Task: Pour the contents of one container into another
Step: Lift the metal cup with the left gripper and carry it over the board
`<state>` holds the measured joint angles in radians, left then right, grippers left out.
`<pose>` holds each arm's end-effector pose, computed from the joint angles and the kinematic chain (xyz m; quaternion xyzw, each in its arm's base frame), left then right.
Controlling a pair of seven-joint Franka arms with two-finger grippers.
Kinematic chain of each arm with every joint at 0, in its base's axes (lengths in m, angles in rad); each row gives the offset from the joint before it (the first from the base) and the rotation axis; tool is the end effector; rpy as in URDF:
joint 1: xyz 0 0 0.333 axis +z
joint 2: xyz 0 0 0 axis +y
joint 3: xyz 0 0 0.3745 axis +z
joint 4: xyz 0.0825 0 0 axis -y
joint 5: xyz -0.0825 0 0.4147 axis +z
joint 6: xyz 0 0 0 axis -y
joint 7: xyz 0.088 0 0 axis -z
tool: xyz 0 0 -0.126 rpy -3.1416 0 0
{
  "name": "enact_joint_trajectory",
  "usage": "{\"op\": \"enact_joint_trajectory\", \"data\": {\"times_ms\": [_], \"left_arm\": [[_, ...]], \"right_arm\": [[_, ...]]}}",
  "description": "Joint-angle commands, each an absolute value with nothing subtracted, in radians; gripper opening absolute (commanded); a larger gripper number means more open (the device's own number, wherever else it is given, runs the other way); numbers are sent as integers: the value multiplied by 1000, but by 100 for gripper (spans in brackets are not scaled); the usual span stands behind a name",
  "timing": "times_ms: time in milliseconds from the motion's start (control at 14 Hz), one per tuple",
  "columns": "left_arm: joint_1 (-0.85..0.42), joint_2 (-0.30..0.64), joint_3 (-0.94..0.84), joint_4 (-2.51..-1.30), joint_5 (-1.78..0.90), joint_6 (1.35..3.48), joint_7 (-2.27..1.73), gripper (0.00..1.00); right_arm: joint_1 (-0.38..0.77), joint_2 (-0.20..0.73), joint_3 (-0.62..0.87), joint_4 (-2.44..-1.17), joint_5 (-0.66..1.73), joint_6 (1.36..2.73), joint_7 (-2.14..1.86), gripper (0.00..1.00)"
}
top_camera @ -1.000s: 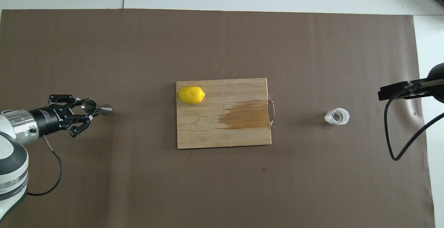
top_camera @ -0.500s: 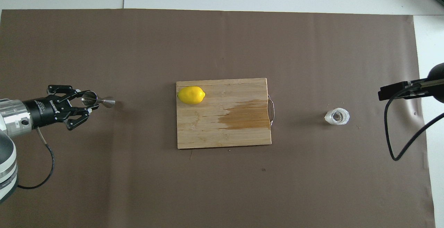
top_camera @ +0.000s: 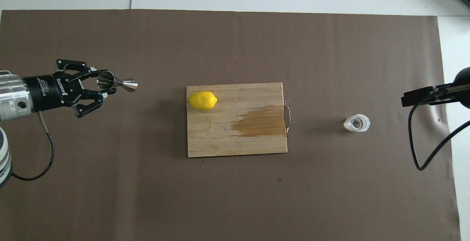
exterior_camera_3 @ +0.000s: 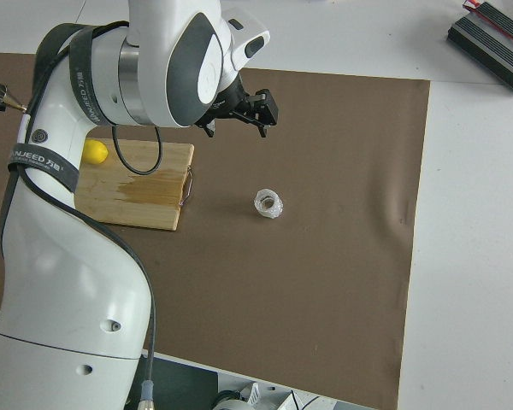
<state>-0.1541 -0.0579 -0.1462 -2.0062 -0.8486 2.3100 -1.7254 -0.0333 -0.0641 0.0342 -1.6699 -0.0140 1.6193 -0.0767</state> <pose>0.5726 -0.2057 0.5588 0.5372 0.7517 -0.2058 0.3225 0.5654 -0.0005 0.6551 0.9992 0.0391 0.0064 0.0083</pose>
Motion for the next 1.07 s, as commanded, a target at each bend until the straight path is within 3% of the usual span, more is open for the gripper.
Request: {"op": "enact_joint_trajectory", "data": {"times_ms": [0, 357, 929, 1000], "left_arm": [[-294, -2, -133, -2003, -838, 2494, -1868, 0], [-534, 127, -133, -2002, -847, 2836, -2035, 0], [-624, 189, -135, -2048, -847, 2911, -2097, 0], [-629, 190, -135, -2051, -847, 2911, -2098, 5]], "right_arm": [[-49, -101, 40, -1729, -3, 1660, -109, 100], [-51, -117, 37, -1753, -3, 1663, -121, 100], [-43, -140, 35, -1796, -3, 1661, -133, 100], [-43, -143, 35, -1801, -3, 1663, -156, 100]]}}
